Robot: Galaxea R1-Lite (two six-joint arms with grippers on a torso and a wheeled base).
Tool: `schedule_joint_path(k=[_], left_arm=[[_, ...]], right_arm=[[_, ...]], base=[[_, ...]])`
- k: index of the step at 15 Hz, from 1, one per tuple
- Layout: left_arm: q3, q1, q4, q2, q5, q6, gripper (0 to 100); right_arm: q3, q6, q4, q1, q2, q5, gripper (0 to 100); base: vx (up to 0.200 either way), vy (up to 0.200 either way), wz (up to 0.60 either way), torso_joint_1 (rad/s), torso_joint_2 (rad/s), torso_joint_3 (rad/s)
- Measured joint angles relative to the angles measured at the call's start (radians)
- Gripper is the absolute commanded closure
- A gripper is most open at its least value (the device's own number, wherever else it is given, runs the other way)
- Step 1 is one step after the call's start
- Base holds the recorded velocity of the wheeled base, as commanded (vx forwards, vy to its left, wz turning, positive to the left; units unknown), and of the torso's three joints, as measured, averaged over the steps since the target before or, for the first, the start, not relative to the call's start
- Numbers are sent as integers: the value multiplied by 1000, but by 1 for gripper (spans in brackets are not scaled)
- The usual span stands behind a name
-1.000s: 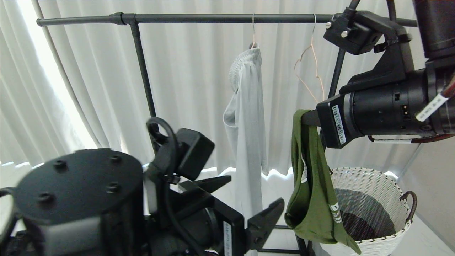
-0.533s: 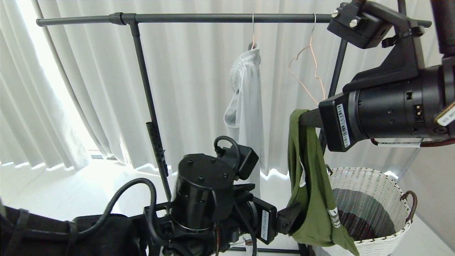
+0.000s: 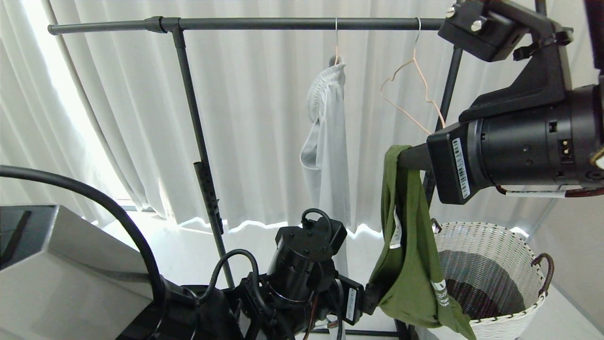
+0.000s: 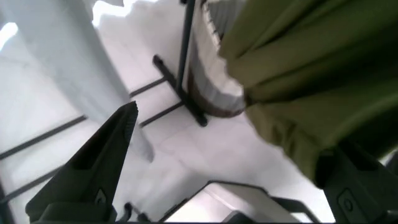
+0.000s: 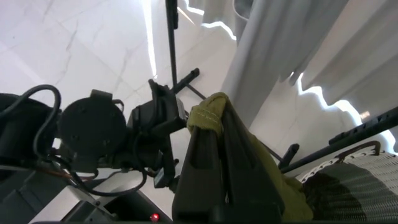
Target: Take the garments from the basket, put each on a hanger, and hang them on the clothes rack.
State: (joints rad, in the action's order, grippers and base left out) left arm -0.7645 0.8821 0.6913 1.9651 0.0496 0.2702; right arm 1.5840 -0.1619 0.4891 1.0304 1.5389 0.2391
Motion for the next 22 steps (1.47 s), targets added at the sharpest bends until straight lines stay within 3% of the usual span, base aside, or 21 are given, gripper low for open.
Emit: schedule_joint_path(k=[4, 9, 10, 12, 14, 16, 17, 19, 21, 22], left_arm=[[22, -2, 2, 0, 27, -3, 100], [148, -11, -14, -167, 89, -126, 100], [160, -20, -44, -226, 99, -132, 100], [147, -35, -212, -372, 136, -140, 100], [57, -43, -438, -517, 180, -142, 100], [-91, -47, -587, -614, 244, -149, 100], [-182, -49, -624, -641, 291, -170, 100], [-327, -53, -669, -664, 376, -304, 100], [-388, -58, -686, -671, 400, -369, 100], [-403, -59, -685, -673, 398, -449, 100]], right_arm=[[-9, 0, 3, -1, -4, 1, 100], [-84, 1, 1, -60, -41, 12, 100], [-103, 1, 1, -75, -57, 13, 100], [-147, 6, 1, -93, -106, 13, 100], [-189, 20, 2, -100, -161, 13, 100], [-216, 49, 1, -101, -208, 17, 100], [-226, 71, 1, -102, -235, 31, 100], [-236, 115, -1, -104, -283, 56, 100], [-238, 140, -2, -107, -314, 56, 100], [-237, 182, -2, -112, -331, 56, 100]], base=[[0, 0, 0, 0, 0, 0], [0, 0, 0, 0, 0, 0], [0, 0, 0, 0, 0, 0], [0, 0, 0, 0, 0, 0], [0, 0, 0, 0, 0, 0], [0, 0, 0, 0, 0, 0], [0, 0, 0, 0, 0, 0], [0, 0, 0, 0, 0, 0], [0, 0, 0, 0, 0, 0], [0, 0, 0, 0, 0, 0]])
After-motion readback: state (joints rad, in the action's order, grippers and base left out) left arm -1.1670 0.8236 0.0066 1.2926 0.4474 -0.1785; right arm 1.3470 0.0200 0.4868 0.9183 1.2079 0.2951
